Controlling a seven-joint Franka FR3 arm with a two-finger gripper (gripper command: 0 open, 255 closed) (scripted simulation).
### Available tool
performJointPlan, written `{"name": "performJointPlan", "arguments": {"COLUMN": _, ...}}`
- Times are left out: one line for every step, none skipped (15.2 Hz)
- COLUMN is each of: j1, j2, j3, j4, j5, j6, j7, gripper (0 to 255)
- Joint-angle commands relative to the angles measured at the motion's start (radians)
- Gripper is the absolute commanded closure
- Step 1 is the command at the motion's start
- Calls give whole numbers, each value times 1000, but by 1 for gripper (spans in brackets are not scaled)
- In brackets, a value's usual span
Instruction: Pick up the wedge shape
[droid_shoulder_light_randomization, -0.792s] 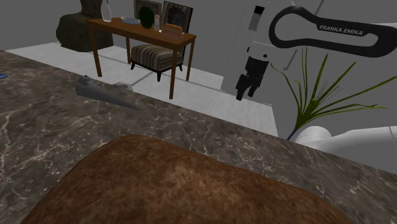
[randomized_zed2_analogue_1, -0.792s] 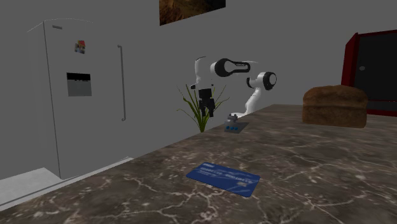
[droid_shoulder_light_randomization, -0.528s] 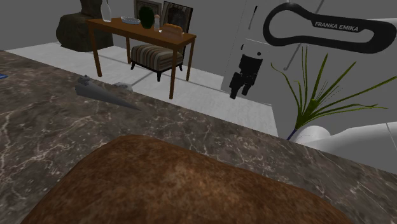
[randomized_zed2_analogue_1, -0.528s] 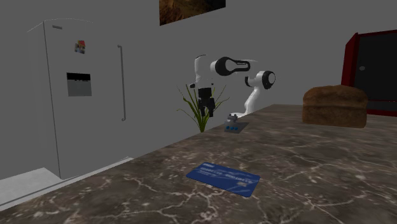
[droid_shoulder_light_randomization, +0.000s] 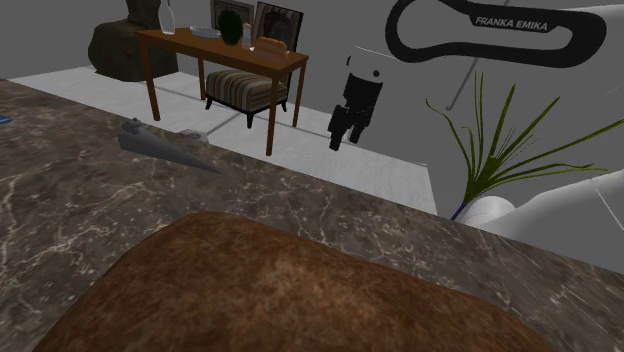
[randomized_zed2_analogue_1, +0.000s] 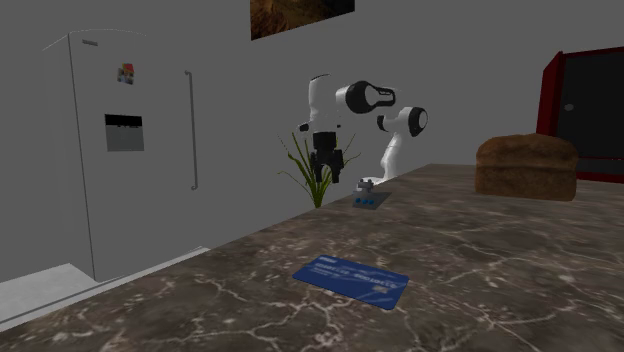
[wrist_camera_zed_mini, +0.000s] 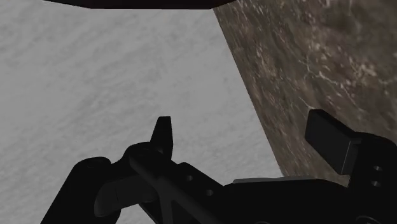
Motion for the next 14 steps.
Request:
{"name": "performJointPlan", "arguments": {"j1": 18, "j2": 55, "j3": 35, "j4": 49, "j5": 10, "j6": 25, "j7": 21, "gripper": 0}}
{"name": "performJointPlan", "arguments": {"j1": 25, "j2": 78, "j3": 50, "j4": 72, "j5": 12, "j6": 33, "j7": 29, "gripper": 0}}
{"name": "performJointPlan", "arguments": {"j1": 32, "j2": 102, "j3": 65, "j4": 97, "j5": 13, "j6": 40, "j7": 37, "gripper": 0}}
{"name": "performJointPlan", "arguments": {"j1": 39, "j2": 125, "j3": 80, "j4": 122, "j5": 13, "j6": 46, "j7": 46, "gripper": 0}}
{"name": "performJointPlan", "arguments": {"j1": 45, "j2": 149, "j3": 94, "j4": 148, "j5": 13, "j6": 52, "j7": 55, "gripper": 0}}
{"name": "performJointPlan", "arguments": {"j1": 51, "j2": 174, "j3": 109, "j4": 175, "j5": 11, "j6": 58, "j7": 64, "gripper": 0}}
{"name": "performJointPlan", "arguments": {"j1": 58, "j2": 198, "j3": 124, "j4": 202, "j5": 8, "j6": 63, "j7": 73, "gripper": 0}}
{"name": "performJointPlan", "arguments": {"j1": 64, "j2": 223, "j3": 138, "j4": 231, "j5": 4, "j6": 67, "j7": 82, "gripper": 0}}
{"name": "performJointPlan", "arguments": {"j1": 69, "j2": 248, "j3": 153, "j4": 260, "j5": -1, "j6": 71, "j7": 92, "gripper": 0}}
{"name": "performJointPlan", "arguments": {"j1": 75, "j2": 274, "j3": 168, "j4": 289, "j5": -7, "j6": 74, "j7": 102, "gripper": 0}}
{"name": "performJointPlan", "arguments": {"j1": 81, "j2": 300, "j3": 183, "j4": 320, "j5": -15, "j6": 77, "j7": 112, "gripper": 0}}
{"name": "performJointPlan", "arguments": {"j1": 88, "j2": 326, "j3": 198, "j4": 352, "j5": -23, "j6": 79, "j7": 123, "gripper": 0}}
{"name": "performJointPlan", "arguments": {"j1": 94, "j2": 353, "j3": 212, "j4": 384, "j5": -33, "j6": 80, "j7": 134, "gripper": 0}}
{"name": "performJointPlan", "arguments": {"j1": 101, "j2": 381, "j3": 227, "j4": 417, "j5": -44, "j6": 81, "j7": 146, "gripper": 0}}
